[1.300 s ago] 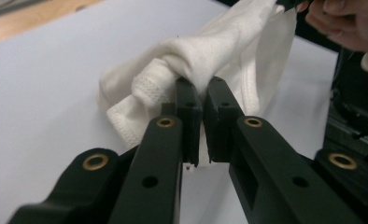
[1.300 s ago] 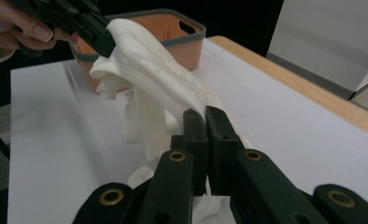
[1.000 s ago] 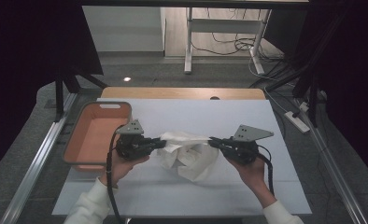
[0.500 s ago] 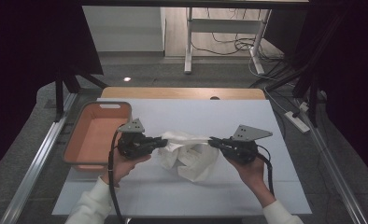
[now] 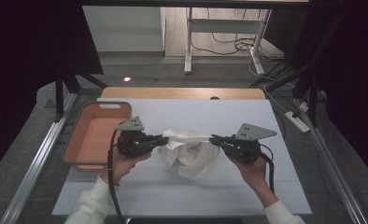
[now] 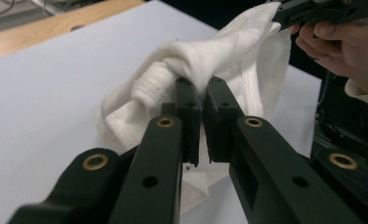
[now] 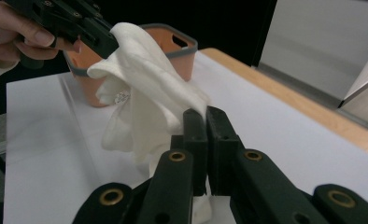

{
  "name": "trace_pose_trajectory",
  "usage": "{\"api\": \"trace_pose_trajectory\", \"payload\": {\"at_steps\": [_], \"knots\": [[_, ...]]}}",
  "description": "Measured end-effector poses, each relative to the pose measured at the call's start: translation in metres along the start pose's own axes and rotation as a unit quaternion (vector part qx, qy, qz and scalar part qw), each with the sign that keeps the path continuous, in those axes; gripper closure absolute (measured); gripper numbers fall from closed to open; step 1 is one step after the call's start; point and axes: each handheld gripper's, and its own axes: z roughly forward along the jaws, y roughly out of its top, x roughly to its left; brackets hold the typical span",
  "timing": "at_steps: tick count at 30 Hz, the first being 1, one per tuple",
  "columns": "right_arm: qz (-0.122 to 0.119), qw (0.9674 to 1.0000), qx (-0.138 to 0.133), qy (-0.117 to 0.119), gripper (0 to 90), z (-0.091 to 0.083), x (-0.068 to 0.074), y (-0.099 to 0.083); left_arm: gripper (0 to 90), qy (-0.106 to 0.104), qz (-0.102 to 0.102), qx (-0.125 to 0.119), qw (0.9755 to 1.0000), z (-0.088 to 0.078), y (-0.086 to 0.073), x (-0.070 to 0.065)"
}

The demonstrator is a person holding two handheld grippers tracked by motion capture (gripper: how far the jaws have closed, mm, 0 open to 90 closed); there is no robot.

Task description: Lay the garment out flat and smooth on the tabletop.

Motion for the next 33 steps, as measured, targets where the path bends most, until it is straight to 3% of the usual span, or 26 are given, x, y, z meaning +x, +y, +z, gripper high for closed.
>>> {"api": "trace_pose_trajectory", "payload": {"at_steps": [7, 12, 15, 22, 26, 33], "knots": [[-0.007, 0.9996, -0.025, -0.009, 87.4, -0.014, -0.001, 0.014, 84.5, -0.003, 0.012, -0.021, 0.9997, -0.006, 0.015, -0.005], [-0.009, 0.9996, -0.020, -0.016, 87.4, -0.013, -0.005, 0.018, 84.5, -0.003, 0.000, -0.022, 0.9997, -0.004, 0.022, 0.005], [-0.018, 0.9994, -0.017, -0.024, 87.4, -0.013, -0.010, 0.028, 84.5, 0.002, 0.003, -0.025, 0.9997, -0.004, 0.035, 0.007], [-0.029, 0.9977, -0.038, -0.048, 87.4, -0.019, -0.015, 0.051, 84.5, -0.002, 0.010, -0.056, 0.9984, -0.014, 0.063, 0.009], [-0.029, 0.9976, -0.026, -0.057, 87.4, -0.015, -0.020, 0.054, 84.4, 0.005, 0.006, -0.042, 0.9991, -0.005, 0.065, 0.013], [-0.007, 0.9982, 0.003, -0.060, 87.4, 0.003, -0.039, 0.039, 84.1, 0.010, -0.021, -0.011, 0.9997, 0.019, 0.055, 0.033]]}}
